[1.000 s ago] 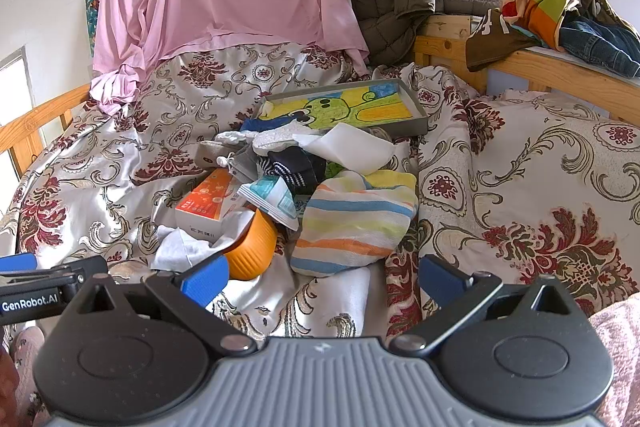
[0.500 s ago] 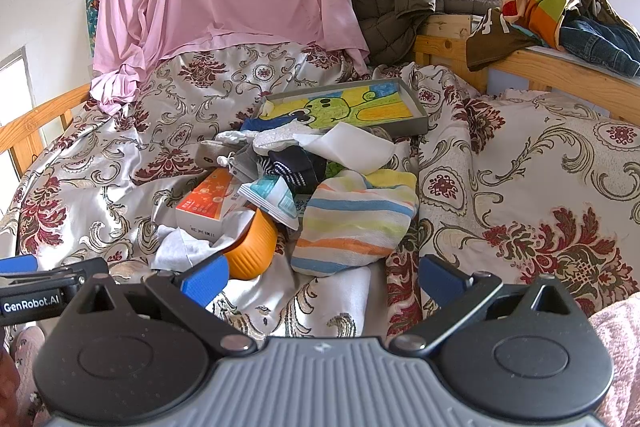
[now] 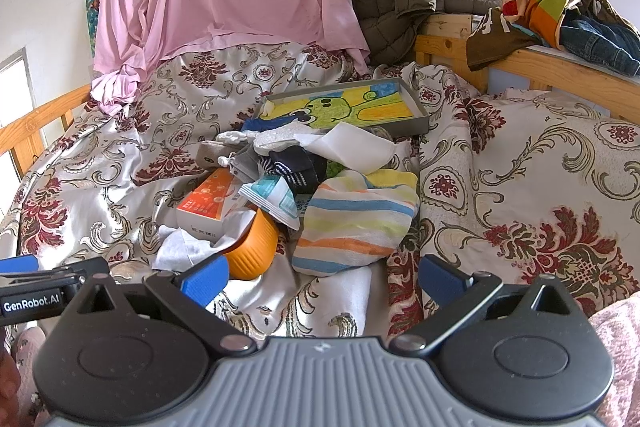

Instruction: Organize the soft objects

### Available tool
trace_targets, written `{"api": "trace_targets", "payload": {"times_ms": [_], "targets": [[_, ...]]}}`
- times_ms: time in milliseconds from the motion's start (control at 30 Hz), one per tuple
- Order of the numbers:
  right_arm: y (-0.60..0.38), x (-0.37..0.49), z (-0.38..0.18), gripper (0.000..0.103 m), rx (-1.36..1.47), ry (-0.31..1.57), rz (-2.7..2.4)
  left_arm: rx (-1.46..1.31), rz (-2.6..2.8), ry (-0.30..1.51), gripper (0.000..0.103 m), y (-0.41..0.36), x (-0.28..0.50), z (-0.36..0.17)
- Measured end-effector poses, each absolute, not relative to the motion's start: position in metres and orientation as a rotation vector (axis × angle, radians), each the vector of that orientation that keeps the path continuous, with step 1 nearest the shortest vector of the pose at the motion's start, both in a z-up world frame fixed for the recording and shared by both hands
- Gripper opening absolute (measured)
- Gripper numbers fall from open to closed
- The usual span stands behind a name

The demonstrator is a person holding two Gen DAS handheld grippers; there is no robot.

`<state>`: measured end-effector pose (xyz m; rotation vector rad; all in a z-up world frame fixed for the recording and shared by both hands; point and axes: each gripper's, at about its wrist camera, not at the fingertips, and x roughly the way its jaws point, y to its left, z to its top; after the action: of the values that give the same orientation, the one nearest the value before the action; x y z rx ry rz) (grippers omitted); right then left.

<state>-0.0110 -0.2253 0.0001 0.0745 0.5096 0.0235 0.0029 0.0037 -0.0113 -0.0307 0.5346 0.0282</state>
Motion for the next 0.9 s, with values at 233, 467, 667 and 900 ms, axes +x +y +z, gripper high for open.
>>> {"api": "trace_targets", "payload": {"times_ms": [233,467,667,900], "targets": [[-0.222,-0.013,-0.002,0.103,0.081,0.507,0.035,-0.024,0.029,0.536,0.102,0.004,0.002,-0.012],[-0.221,-0.01,0.0,0.103,0.062,0.505,0.009,-0.02,-0.03,0.521,0.102,0.002,0.002,-0.007],[-0.234,-0.004,0.007,0.103,0.111,0.468,0.015,-0.014,-0.073,0.529,0.102,-0.002,0.011,-0.002],[-0.238,0.022,0.006,0.103,0.042,0.51,0.055,0.053,-0.212,0.556,0.102,-0.012,0.04,0.002]]}}
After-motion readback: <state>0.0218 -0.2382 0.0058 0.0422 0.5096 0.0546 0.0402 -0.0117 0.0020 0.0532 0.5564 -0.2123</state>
